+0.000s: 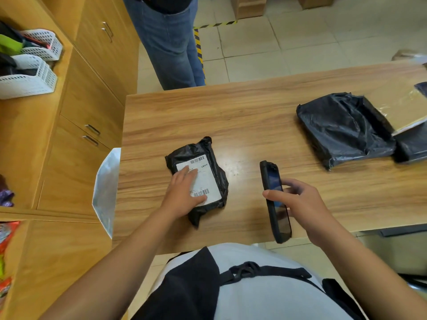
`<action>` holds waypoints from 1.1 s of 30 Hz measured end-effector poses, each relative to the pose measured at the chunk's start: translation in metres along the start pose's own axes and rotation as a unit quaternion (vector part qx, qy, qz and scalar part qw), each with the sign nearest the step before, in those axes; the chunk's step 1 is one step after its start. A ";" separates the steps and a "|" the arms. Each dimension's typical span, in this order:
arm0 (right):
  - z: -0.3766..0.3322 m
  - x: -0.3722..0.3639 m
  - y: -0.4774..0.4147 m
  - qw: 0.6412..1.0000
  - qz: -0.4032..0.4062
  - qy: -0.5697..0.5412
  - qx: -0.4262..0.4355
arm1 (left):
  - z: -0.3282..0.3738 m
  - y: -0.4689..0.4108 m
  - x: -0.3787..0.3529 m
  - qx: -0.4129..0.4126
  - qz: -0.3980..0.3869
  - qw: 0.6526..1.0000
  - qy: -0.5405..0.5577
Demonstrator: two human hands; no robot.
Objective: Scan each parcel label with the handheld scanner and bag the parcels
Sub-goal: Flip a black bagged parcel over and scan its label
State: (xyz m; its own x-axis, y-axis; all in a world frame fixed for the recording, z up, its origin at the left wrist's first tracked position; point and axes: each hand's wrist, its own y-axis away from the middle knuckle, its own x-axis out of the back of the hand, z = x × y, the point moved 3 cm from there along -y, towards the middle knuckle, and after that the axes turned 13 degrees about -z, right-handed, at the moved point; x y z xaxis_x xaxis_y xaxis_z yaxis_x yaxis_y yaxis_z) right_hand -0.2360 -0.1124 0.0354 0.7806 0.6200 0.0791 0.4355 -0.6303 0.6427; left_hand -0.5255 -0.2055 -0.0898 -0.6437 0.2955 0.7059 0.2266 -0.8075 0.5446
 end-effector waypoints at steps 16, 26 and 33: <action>-0.071 -0.096 -0.008 0.875 -0.153 0.436 -0.146 | -0.041 -0.010 0.000 -0.111 -0.036 0.993 -0.029; -0.071 -0.123 0.000 0.753 -0.107 0.612 -0.216 | -0.043 -0.018 0.006 -0.146 -0.058 0.987 -0.034; -0.065 -0.122 0.007 0.766 -0.086 0.600 -0.211 | -0.041 -0.018 0.009 -0.149 -0.079 0.985 -0.045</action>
State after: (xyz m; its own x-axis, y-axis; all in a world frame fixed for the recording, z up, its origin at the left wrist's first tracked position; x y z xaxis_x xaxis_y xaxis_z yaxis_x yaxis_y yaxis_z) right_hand -0.3576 -0.1619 0.0798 -0.3583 0.8201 0.4461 0.1033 -0.4401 0.8920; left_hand -0.5649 -0.2096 -0.1117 -0.5832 0.4629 0.6676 -0.1039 -0.8575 0.5038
